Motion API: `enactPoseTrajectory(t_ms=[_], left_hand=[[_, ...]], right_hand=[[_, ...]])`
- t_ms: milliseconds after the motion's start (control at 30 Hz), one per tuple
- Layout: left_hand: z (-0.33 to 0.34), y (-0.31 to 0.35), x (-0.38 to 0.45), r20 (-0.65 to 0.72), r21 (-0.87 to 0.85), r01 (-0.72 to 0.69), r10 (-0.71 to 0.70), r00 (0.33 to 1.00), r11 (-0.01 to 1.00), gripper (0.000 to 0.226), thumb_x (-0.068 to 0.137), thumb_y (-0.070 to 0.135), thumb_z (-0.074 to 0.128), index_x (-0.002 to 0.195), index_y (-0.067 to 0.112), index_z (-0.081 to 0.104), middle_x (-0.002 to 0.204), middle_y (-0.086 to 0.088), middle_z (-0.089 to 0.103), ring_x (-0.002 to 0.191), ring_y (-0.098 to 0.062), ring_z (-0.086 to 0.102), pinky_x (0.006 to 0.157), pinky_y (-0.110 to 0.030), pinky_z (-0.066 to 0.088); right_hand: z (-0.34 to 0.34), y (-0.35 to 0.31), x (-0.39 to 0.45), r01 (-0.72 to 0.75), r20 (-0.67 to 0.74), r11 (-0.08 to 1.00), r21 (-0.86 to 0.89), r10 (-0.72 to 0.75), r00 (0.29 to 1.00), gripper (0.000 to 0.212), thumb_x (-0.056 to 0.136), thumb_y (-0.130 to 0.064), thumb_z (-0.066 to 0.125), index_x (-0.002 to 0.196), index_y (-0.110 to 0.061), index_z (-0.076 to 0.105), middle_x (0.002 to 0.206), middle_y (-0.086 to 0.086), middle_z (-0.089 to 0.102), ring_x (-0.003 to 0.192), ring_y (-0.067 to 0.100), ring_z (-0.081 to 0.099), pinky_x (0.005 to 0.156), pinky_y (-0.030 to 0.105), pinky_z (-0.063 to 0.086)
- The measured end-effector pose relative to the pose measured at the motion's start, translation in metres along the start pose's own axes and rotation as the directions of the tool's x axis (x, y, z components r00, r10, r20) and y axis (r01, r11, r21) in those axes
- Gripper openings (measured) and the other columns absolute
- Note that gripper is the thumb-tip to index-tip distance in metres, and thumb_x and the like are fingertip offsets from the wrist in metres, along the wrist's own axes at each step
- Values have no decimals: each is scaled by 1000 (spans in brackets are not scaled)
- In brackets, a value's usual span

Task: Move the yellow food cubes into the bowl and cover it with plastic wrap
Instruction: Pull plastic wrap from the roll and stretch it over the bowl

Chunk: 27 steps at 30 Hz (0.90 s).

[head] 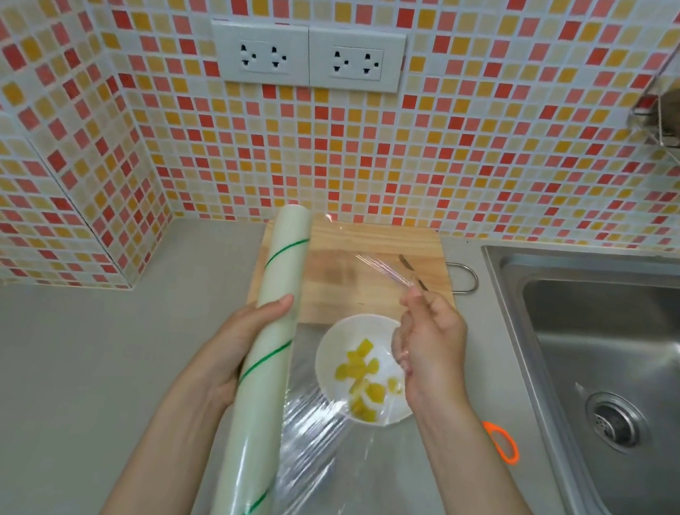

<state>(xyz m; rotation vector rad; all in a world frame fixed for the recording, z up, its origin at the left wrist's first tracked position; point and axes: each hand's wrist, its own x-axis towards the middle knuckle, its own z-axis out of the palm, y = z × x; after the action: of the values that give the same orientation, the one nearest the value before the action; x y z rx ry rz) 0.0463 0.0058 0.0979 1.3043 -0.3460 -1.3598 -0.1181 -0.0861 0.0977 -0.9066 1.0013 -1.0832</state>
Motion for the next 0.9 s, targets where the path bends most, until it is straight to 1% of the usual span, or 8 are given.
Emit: enactPoseTrajectory(t_ms=[167,267,333,400,500,600,767,900], left_hand=[[6,-10,5,123,-111,11,3,992,994,47,72,26,69,111,5,52,107,-21,63,72,-25,73,49,-30,56],[11,-12,10,74,47,-74,70,995,996,52,66,36,71,107,11,51,86,-11,72,54,-15,64,48,-25,52],[12,-13,13,57,117,-84,78,995,990,49,64,38,72,100,12,52,73,-9,64,50,-13,61,46,-24,50],[10,-17,14,74,129,-68,58,996,989,43,65,36,71,96,11,53,76,-10,60,57,-16,65,52,-29,55],[4,-21,12,129,80,-26,15,992,996,45,69,31,71,107,14,52,96,-15,64,85,-32,72,64,-41,59],[-1,-22,16,78,247,-91,74,994,965,61,66,38,75,119,20,52,98,-8,66,80,-26,71,61,-33,56],[-7,-24,38,-70,310,-90,117,991,947,36,84,39,64,117,29,54,87,-6,69,63,-14,62,51,-25,49],[-8,-41,54,-108,431,-144,209,972,891,55,83,42,65,131,31,41,103,-6,63,84,-22,61,71,-35,52]], right_hand=[[-26,5,14,70,-96,968,-239,-95,991,30,93,-21,50,63,-21,56,34,-7,36,30,9,28,37,18,24],[-41,9,22,51,-143,940,-338,-105,984,31,92,-23,52,62,-20,58,31,-11,40,34,12,29,42,21,25],[-48,11,24,36,-160,936,-351,-98,982,31,91,-24,53,61,-20,58,32,-10,38,32,11,29,39,19,25],[-54,12,27,39,-158,926,-376,-106,982,29,91,-24,53,62,-20,59,38,-5,38,33,10,31,40,20,26],[-61,11,33,25,-180,924,-381,-101,979,27,91,-23,55,64,-17,60,43,-10,44,39,7,37,47,23,28],[-68,9,41,13,-209,920,-391,-103,973,26,89,-25,58,65,-16,60,34,-14,45,37,2,35,48,23,28],[-71,14,53,7,-219,874,-487,-130,967,24,87,-25,61,69,-9,63,72,10,61,55,16,46,56,26,35],[-81,20,67,-47,-241,816,-577,-115,964,30,86,-26,61,58,-17,57,68,3,59,63,19,51,64,28,39]])
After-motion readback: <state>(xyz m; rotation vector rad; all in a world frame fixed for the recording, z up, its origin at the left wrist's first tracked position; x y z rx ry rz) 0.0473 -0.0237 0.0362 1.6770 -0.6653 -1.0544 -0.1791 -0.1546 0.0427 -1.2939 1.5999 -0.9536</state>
